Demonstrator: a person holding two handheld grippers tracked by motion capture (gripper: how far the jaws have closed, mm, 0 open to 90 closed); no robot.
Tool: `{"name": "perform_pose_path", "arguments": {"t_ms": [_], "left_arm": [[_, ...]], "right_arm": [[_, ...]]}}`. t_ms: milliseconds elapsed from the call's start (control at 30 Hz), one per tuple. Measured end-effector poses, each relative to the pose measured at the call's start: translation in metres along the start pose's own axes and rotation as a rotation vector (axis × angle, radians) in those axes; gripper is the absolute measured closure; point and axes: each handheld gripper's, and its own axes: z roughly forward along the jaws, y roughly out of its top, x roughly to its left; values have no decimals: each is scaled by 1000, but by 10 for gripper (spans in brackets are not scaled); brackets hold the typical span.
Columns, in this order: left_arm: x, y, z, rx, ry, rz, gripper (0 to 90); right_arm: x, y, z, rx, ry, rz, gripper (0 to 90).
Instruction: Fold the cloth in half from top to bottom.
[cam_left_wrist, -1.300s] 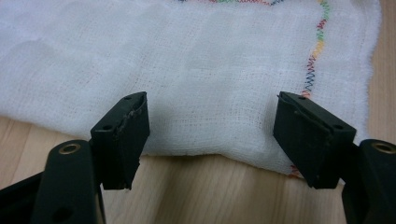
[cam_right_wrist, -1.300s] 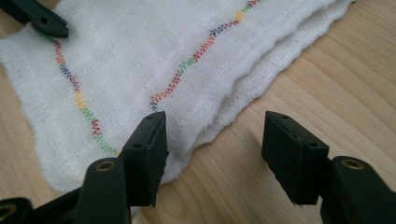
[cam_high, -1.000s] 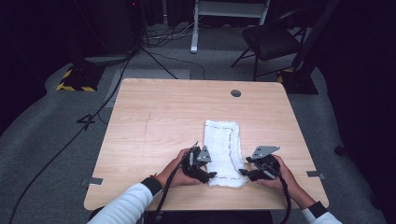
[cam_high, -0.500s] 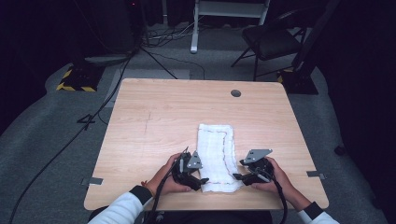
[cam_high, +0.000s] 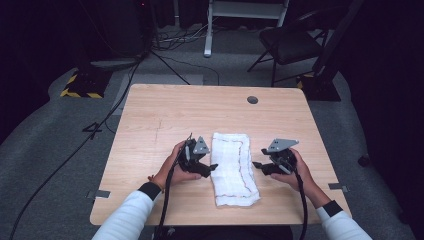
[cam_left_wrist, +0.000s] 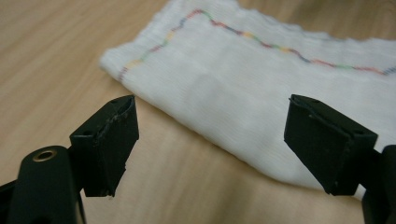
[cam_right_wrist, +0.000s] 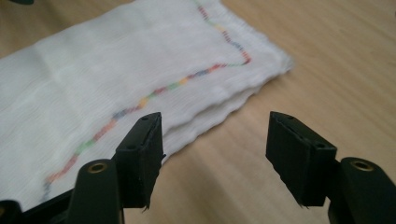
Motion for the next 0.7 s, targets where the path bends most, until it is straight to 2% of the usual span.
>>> {"name": "perform_pose_path", "arguments": {"t_ms": [100,167,233,400,533,633,700], "left_arm": [[14,9,11,14,22,-23,183],[24,14,21,28,39,-40,192],[33,19,32,30,39,-70,194],[52,31,61,42,53,-94,200],[63,33,80,85,70,-121,199],[68,32,87,83,63,-168,195],[69,30,91,88,64,-177,185]], "right_arm": [[-13,12,8,-20,-7,27,375],[-19,20,15,-26,-13,27,378],[-25,27,26,-23,-16,25,380],[-41,39,56,-10,-19,59,382],[-53,44,75,-2,-15,108,379],[-59,45,86,18,-25,136,378],[-64,44,93,34,-24,154,379]]}}
